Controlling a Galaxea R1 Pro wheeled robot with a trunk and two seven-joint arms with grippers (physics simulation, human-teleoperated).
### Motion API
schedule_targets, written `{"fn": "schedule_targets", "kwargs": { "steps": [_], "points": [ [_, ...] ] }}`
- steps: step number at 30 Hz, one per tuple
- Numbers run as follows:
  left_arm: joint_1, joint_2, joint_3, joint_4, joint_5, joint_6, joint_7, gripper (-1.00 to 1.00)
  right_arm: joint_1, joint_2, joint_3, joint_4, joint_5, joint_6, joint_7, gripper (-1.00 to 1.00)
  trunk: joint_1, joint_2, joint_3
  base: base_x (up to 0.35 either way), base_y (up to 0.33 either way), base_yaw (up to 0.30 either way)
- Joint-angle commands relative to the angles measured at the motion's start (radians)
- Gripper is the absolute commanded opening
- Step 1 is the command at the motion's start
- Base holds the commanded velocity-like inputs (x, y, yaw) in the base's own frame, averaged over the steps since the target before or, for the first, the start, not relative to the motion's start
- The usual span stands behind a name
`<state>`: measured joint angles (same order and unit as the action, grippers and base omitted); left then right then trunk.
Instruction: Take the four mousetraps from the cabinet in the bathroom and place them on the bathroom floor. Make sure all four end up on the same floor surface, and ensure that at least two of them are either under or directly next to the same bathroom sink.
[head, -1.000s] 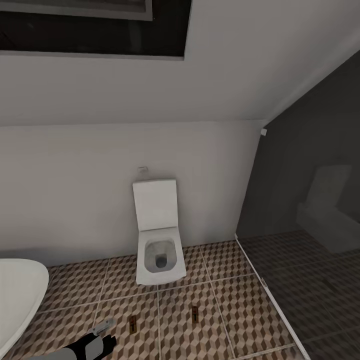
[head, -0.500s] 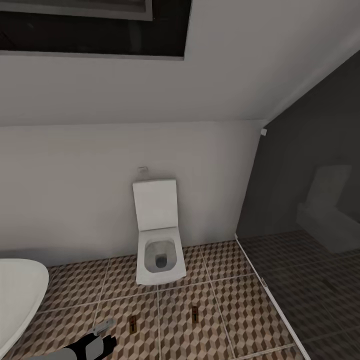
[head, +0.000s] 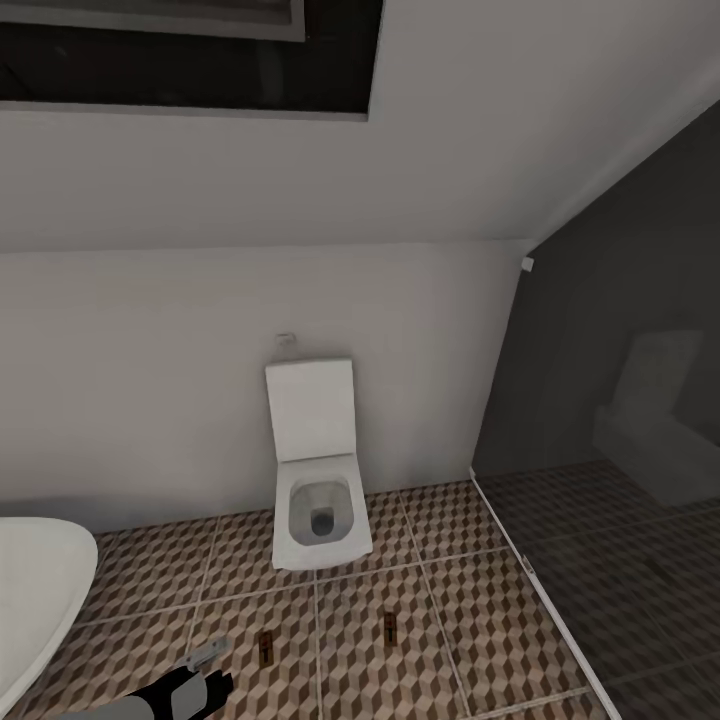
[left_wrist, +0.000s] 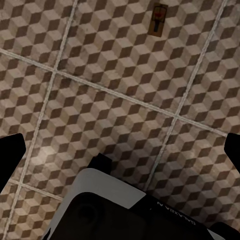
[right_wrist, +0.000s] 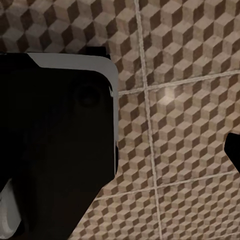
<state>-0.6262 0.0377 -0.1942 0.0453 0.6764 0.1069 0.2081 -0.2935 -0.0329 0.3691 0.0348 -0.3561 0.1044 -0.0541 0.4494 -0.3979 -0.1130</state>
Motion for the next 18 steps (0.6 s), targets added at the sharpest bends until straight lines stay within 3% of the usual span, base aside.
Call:
{"fn": "schedule_targets", "kwargs": {
  "steps": [1, 18],
  "points": [
    [-0.001, 0.000, -0.008, 0.001, 0.006, 0.004, 0.002, 1.00, -0.001, 0.000, 0.008, 0.001, -0.008, 0.003, -0.002, 1.00, 0.001, -0.002, -0.002, 0.000, 0.000, 0.000],
    [-0.001, 0.000, -0.008, 0.001, 0.006, 0.004, 0.002, 1.00, 0.000, 0.003, 0.009, 0.001, -0.007, 0.003, -0.003, 1.00, 0.001, -0.002, -0.002, 0.000, 0.000, 0.000]
  ]
}}
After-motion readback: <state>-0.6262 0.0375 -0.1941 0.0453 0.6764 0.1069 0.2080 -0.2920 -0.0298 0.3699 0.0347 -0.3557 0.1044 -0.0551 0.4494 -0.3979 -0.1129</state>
